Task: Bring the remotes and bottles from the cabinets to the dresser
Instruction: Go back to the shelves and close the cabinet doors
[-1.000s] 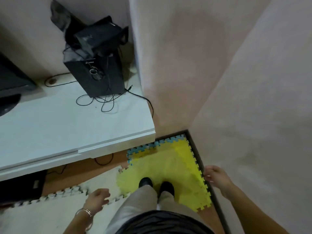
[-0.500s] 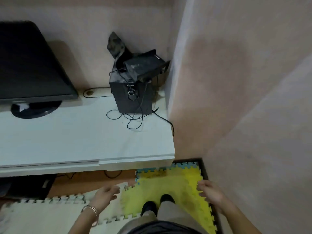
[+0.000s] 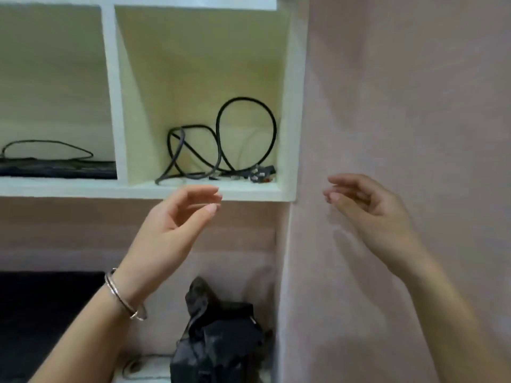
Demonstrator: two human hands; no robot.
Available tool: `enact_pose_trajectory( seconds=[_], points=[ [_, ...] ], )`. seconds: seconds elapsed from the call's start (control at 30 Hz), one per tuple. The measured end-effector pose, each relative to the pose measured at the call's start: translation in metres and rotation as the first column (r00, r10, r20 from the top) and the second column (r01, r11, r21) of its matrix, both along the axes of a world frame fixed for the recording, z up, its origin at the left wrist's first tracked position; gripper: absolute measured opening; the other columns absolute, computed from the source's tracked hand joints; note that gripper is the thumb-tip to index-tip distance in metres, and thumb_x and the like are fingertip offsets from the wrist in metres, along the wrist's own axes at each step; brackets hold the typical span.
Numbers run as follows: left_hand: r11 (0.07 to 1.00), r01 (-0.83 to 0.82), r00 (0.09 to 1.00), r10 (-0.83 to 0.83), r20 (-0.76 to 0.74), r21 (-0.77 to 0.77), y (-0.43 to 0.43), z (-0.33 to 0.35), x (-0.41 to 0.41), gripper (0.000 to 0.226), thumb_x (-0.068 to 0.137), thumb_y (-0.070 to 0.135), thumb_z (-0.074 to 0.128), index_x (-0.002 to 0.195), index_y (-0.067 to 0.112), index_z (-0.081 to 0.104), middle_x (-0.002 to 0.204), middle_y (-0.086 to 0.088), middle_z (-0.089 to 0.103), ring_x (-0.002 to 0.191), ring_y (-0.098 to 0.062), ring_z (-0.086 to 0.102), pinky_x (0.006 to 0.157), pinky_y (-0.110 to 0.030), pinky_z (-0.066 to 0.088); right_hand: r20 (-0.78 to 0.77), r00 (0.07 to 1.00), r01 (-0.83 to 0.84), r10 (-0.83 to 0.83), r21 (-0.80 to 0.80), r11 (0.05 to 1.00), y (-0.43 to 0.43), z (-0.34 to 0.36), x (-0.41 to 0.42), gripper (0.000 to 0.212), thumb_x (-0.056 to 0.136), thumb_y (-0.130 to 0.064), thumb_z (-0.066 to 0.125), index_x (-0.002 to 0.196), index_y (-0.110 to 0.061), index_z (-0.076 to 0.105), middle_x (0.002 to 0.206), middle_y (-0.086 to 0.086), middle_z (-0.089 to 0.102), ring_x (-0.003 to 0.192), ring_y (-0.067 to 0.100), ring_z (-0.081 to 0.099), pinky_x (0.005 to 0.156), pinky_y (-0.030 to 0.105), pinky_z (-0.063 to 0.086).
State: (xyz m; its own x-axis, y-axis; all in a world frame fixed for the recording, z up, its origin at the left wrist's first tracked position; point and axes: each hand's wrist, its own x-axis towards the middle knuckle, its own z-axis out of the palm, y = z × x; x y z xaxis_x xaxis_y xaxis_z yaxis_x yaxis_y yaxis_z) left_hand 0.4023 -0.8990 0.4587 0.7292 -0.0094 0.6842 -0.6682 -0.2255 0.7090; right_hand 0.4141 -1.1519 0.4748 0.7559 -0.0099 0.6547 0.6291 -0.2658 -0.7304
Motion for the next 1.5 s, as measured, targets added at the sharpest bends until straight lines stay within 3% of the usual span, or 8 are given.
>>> enact_pose_trajectory(
  seconds=[0.33, 0.47, 0.53, 0.67, 0.8, 1.03, 1.27, 1.5],
  points=[
    [0.996, -0.015, 0.827, 0.060, 0.559, -0.085, -0.026, 0.194, 0.007, 0.024, 0.089, 0.013, 0.054, 0.096, 0.036, 0.055, 0.107, 0.013, 0.063, 0.104, -0.006, 0.062, 0.081, -0.004, 0.048, 0.580, 0.815, -0.056, 0.007, 0.068, 0.996, 0.032, 0.212, -0.002, 0.026, 0.091, -0.010, 0.051, 0.087, -0.034, 0.059, 0.088, -0.014, 0.062, 0.077, -0.007, 0.058, 0.069, 0.005, 0.045],
    [0.994, 0.062, 0.787, 0.009, 0.617, -0.094, -0.042, 0.251, -0.008, 0.013, 0.085, 0.028, 0.053, 0.094, 0.036, 0.055, 0.107, 0.011, 0.062, 0.108, -0.011, 0.060, 0.092, -0.023, 0.049, 0.612, 0.786, -0.163, 0.082, 0.077, 0.984, 0.054, 0.260, -0.006, 0.027, 0.090, -0.027, 0.050, 0.116, -0.024, 0.057, 0.110, -0.007, 0.061, 0.098, 0.005, 0.059, 0.075, 0.006, 0.048],
    [0.987, 0.110, 0.767, -0.010, 0.641, -0.117, -0.046, 0.271, -0.020, 0.013, 0.082, 0.032, 0.050, 0.093, 0.036, 0.056, 0.103, 0.011, 0.063, 0.106, -0.013, 0.062, 0.091, -0.026, 0.049, 0.660, 0.743, -0.242, 0.115, 0.105, 0.965, 0.061, 0.272, -0.013, 0.031, 0.086, -0.034, 0.049, 0.114, -0.027, 0.058, 0.105, -0.007, 0.064, 0.096, 0.006, 0.061, 0.084, 0.020, 0.050],
    [0.981, 0.184, 0.747, -0.097, 0.658, -0.064, -0.054, 0.297, -0.047, 0.012, 0.093, 0.029, 0.045, 0.091, 0.034, 0.056, 0.097, 0.010, 0.062, 0.097, -0.012, 0.063, 0.088, -0.027, 0.048, 0.714, 0.671, -0.354, 0.201, 0.071, 0.932, 0.071, 0.283, -0.024, 0.020, 0.097, -0.024, 0.040, 0.096, -0.035, 0.058, 0.081, -0.015, 0.064, 0.072, -0.002, 0.061, 0.063, 0.013, 0.051],
    [0.980, 0.199, 0.745, -0.157, 0.648, 0.007, -0.052, 0.306, -0.058, 0.013, 0.087, 0.039, 0.052, 0.095, 0.030, 0.058, 0.101, 0.005, 0.064, 0.099, -0.014, 0.064, 0.093, -0.036, 0.049, 0.698, 0.669, -0.348, 0.255, -0.008, 0.937, 0.087, 0.284, -0.022, 0.020, 0.096, -0.024, 0.045, 0.111, -0.030, 0.056, 0.098, -0.006, 0.065, 0.083, 0.002, 0.062, 0.069, 0.015, 0.052],
    [0.960, -0.084, 0.713, 0.245, 0.657, -0.268, 0.001, 0.305, -0.024, 0.035, 0.084, 0.014, 0.061, 0.115, 0.025, 0.050, 0.111, 0.005, 0.056, 0.112, -0.019, 0.057, 0.095, -0.040, 0.051, 0.743, 0.665, 0.066, 0.074, -0.157, 0.985, 0.142, 0.288, 0.001, 0.039, 0.088, -0.035, 0.056, 0.126, -0.032, 0.053, 0.126, -0.008, 0.047, 0.124, 0.017, 0.042, 0.109, 0.036, 0.036],
    [0.922, -0.227, 0.735, 0.373, 0.566, -0.314, 0.053, 0.305, 0.013, 0.041, 0.084, 0.022, 0.064, 0.122, 0.009, 0.055, 0.114, -0.003, 0.061, 0.110, -0.015, 0.056, 0.096, -0.027, 0.048, 0.761, 0.649, 0.215, 0.011, -0.197, 0.957, 0.178, 0.289, 0.034, 0.038, 0.088, -0.029, 0.057, 0.126, -0.028, 0.054, 0.142, -0.007, 0.043, 0.133, 0.013, 0.032, 0.104, 0.021, 0.023],
    [0.856, -0.416, 0.703, 0.517, 0.488, -0.307, 0.080, 0.304, 0.052, 0.042, 0.086, 0.028, 0.061, 0.122, 0.008, 0.056, 0.121, -0.006, 0.062, 0.103, -0.013, 0.057, 0.092, -0.023, 0.044, 0.734, 0.631, 0.444, -0.251, -0.076, 0.893, 0.172, 0.283, 0.073, 0.036, 0.088, -0.029, 0.056, 0.123, -0.021, 0.058, 0.135, -0.002, 0.049, 0.128, 0.017, 0.035, 0.104, 0.031, 0.029]
  ],
)
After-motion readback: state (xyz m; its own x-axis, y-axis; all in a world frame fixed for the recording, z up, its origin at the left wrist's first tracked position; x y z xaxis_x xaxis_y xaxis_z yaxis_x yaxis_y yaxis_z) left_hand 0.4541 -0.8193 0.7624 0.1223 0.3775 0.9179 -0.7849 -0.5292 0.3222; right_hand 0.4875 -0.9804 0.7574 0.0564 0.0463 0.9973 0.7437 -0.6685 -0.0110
